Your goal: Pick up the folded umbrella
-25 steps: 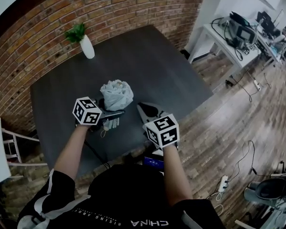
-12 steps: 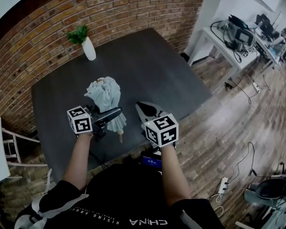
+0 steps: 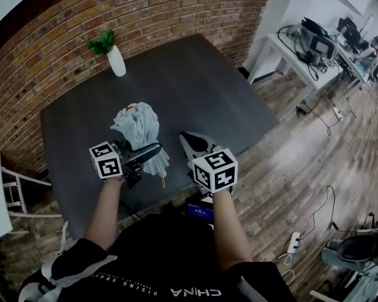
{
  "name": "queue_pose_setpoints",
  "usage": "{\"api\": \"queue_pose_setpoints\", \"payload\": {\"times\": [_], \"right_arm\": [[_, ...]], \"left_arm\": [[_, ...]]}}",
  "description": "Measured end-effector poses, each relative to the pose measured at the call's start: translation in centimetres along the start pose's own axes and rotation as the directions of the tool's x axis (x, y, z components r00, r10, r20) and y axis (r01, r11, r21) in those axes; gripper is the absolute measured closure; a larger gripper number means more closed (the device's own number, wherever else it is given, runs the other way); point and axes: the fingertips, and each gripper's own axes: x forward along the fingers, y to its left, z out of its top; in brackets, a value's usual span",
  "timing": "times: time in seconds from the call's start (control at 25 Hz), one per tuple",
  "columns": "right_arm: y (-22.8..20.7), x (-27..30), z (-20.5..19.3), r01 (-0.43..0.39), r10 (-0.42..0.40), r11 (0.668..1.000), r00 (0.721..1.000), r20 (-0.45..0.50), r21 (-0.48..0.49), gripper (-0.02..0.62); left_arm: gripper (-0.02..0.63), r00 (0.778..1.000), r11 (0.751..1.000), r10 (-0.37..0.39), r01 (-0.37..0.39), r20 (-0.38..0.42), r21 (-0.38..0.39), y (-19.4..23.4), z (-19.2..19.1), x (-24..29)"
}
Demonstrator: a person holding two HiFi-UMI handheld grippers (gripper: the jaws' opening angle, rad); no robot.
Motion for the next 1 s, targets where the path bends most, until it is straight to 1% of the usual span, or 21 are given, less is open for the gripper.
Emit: {"api": "queue_pose_setpoints", "payload": {"times": [0.16,0.4,0.6,0.68,0.84,1.0], "right_arm": [[-0.21,-0.13,-0.34,0.006,-0.006,1.000,1.000,-0.001,0.013,0.588],[-0.23,-0.33,-0.26,0.009,-0.009,1.000,1.000,0.000,0.005,0.588],[-0.40,-0.66,-0.35,0.002,-0.002,1.000,1.000,0.016,0.021,0.588],[-0.38,-0.67,-0.37,-0.003,0.003,1.000,1.000,0.021,0.026,0.588],[-0.35,-0.79,-0.31,-0.002,0.001,1.000,1.000,0.025,0.026,0.588],[-0.60,-0.99,-0.60,0.004,-0.005,1.000,1.000,0.023,0.027,0.588]], "left_arm": [[0.270,1.000,1.000,-0.007,0.008,0.022,-0.003,-0.20,0.08,-0.17],[0.270,0.999,1.000,-0.010,0.011,0.032,-0.009,-0.40,-0.02,-0.31],[0.270,0.999,1.000,-0.016,0.017,0.038,-0.013,-0.55,-0.29,-0.05],[0.270,0.999,0.999,-0.020,0.022,0.051,-0.029,-0.49,-0.31,-0.06],[0.269,0.994,0.997,-0.028,0.035,0.101,-0.073,-0.40,0.02,-0.37],[0.270,0.993,0.996,-0.029,0.039,0.115,-0.080,-0.25,-0.01,-0.53]]}}
